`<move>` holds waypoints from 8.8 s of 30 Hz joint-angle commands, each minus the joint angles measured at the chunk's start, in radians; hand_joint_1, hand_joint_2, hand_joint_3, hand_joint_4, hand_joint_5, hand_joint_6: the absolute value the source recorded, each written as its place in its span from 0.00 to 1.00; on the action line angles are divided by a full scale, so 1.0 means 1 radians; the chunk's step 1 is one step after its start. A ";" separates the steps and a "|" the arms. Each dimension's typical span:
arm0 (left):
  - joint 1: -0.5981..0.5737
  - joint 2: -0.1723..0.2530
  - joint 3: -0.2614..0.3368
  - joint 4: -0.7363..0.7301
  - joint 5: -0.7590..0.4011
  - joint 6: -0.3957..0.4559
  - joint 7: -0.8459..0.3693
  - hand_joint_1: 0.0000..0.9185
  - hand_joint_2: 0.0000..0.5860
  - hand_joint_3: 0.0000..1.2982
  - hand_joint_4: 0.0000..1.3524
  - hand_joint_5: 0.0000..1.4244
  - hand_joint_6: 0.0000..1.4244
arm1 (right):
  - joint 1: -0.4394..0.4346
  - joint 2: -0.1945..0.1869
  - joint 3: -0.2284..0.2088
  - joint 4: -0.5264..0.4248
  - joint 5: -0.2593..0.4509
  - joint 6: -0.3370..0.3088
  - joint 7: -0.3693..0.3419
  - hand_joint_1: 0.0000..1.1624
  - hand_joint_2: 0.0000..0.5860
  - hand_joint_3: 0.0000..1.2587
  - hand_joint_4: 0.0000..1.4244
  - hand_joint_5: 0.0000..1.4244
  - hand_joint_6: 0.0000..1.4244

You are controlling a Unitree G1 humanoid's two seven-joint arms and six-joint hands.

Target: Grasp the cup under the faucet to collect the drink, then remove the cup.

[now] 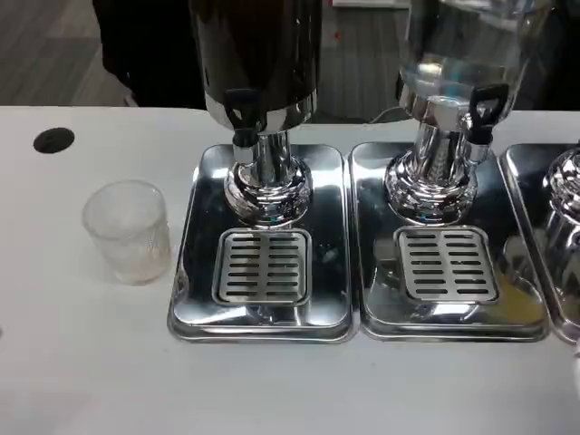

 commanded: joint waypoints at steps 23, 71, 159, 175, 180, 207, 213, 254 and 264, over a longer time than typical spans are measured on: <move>-0.278 0.051 -0.193 0.078 0.205 0.312 0.103 0.33 0.07 0.00 0.04 0.08 0.12 | -0.011 0.015 -0.004 -0.042 0.037 -0.017 0.008 0.29 1.00 0.07 0.04 0.00 0.00; -0.553 0.037 -0.432 0.213 0.270 0.431 0.089 0.27 0.08 0.00 0.06 0.09 0.12 | 0.020 0.029 -0.036 -0.086 0.065 -0.068 0.019 0.30 1.00 0.08 0.06 0.00 0.00; -0.526 -0.049 -0.491 0.031 0.391 0.411 0.218 0.23 0.33 0.34 0.41 0.29 0.30 | 0.022 0.034 -0.075 -0.055 0.103 -0.112 0.026 0.31 1.00 0.08 0.06 0.00 0.00; -0.487 -0.061 -0.558 -0.064 0.452 0.421 0.201 0.23 0.34 0.35 0.42 0.29 0.30 | 0.029 0.038 -0.081 -0.056 0.113 -0.121 0.030 0.31 1.00 0.08 0.06 0.00 0.00; -0.463 -0.067 -0.563 -0.085 0.455 0.427 0.195 0.23 0.34 0.35 0.42 0.29 0.30 | 0.033 0.038 -0.085 -0.051 0.117 -0.128 0.028 0.31 1.00 0.08 0.06 0.00 0.00; -0.519 -0.113 -0.559 0.030 0.419 0.452 0.195 0.22 0.32 0.36 0.42 0.29 0.31 | 0.045 0.041 -0.091 -0.057 0.118 -0.142 0.032 0.32 1.00 0.08 0.06 0.00 0.00; -0.517 -0.129 -0.589 0.042 0.441 0.449 0.215 0.22 0.32 0.36 0.42 0.29 0.31 | 0.053 0.041 -0.098 -0.057 0.124 -0.147 0.031 0.32 1.00 0.08 0.06 0.00 0.00; -0.506 -0.156 -0.598 0.013 0.449 0.463 0.294 0.23 0.34 0.37 0.42 0.29 0.32 | 0.072 0.044 -0.113 -0.037 0.140 -0.179 0.029 0.34 1.00 0.09 0.07 0.00 0.00; -0.497 -0.153 -0.595 0.004 0.461 0.472 0.297 0.20 0.34 0.37 0.33 0.28 0.32 | 0.074 0.046 -0.113 -0.031 0.140 -0.186 0.028 0.35 1.00 0.09 0.07 0.00 0.00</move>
